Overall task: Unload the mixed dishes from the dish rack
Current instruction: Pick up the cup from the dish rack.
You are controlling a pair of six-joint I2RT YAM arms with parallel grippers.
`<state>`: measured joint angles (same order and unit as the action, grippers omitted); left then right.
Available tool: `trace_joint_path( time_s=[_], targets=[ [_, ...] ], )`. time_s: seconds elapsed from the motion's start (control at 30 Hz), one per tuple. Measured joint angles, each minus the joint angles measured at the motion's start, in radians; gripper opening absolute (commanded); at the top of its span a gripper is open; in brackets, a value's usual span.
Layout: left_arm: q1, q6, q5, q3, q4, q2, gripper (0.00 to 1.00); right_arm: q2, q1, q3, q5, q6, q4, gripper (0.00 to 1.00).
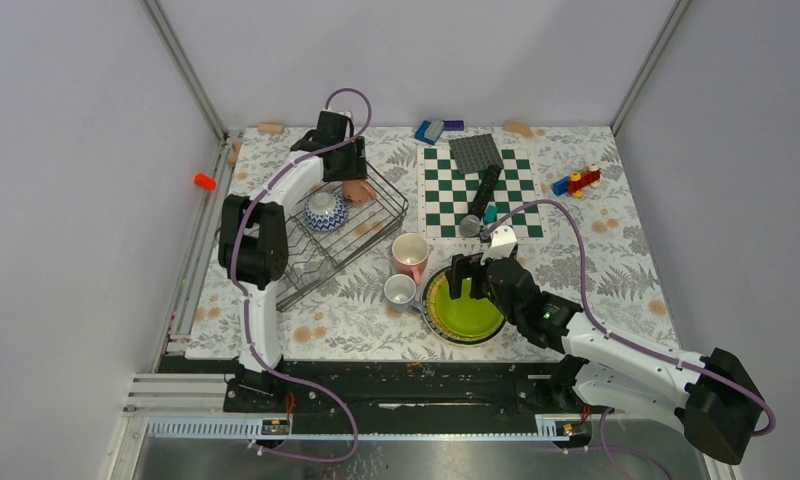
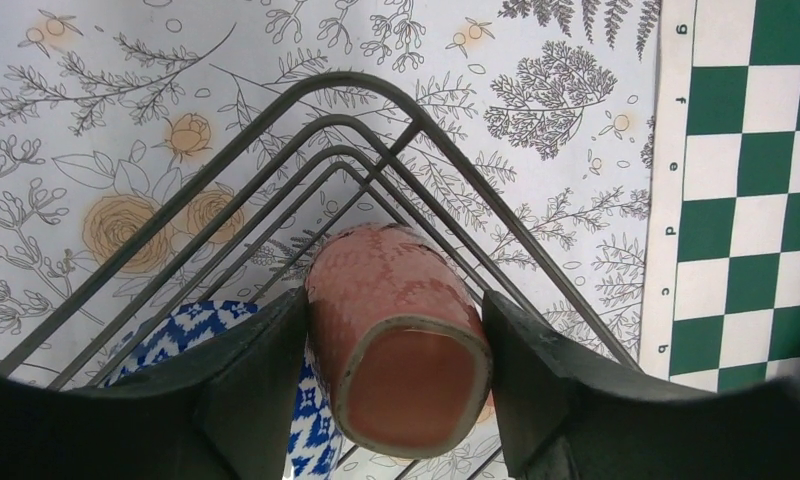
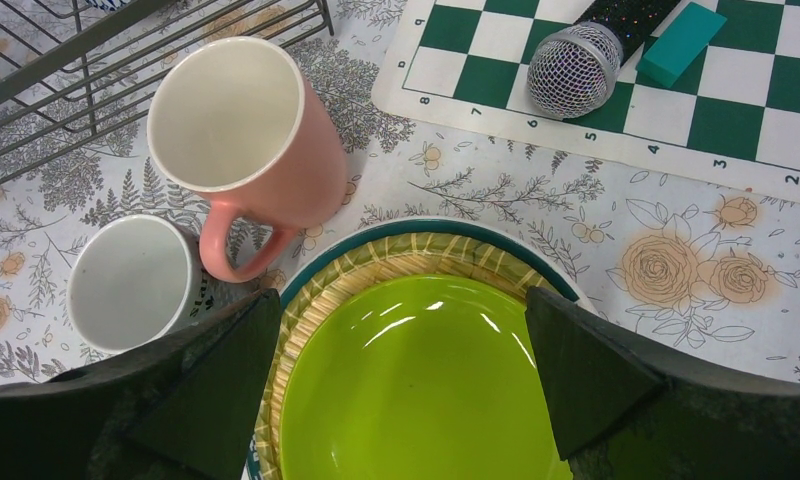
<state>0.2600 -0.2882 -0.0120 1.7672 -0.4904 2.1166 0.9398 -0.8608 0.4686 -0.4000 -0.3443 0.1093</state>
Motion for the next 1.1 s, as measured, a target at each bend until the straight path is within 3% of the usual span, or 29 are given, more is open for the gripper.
trace_joint_path(
  time_s=[0.3, 0.57, 1.1],
  targets=[
    [0.000, -0.001, 0.005, 0.011, -0.012, 0.000, 0.22, 0.007, 0.004, 0.002, -0.002, 0.000, 0.000, 1.00],
    [0.000, -0.018, 0.004, -0.002, -0.026, -0.021, 0.08, 0.007, 0.004, 0.003, -0.003, -0.001, -0.009, 1.00],
    [0.000, -0.084, -0.032, -0.213, 0.045, -0.284, 0.00, -0.008, 0.005, 0.003, -0.007, -0.019, -0.021, 1.00]
  ],
)
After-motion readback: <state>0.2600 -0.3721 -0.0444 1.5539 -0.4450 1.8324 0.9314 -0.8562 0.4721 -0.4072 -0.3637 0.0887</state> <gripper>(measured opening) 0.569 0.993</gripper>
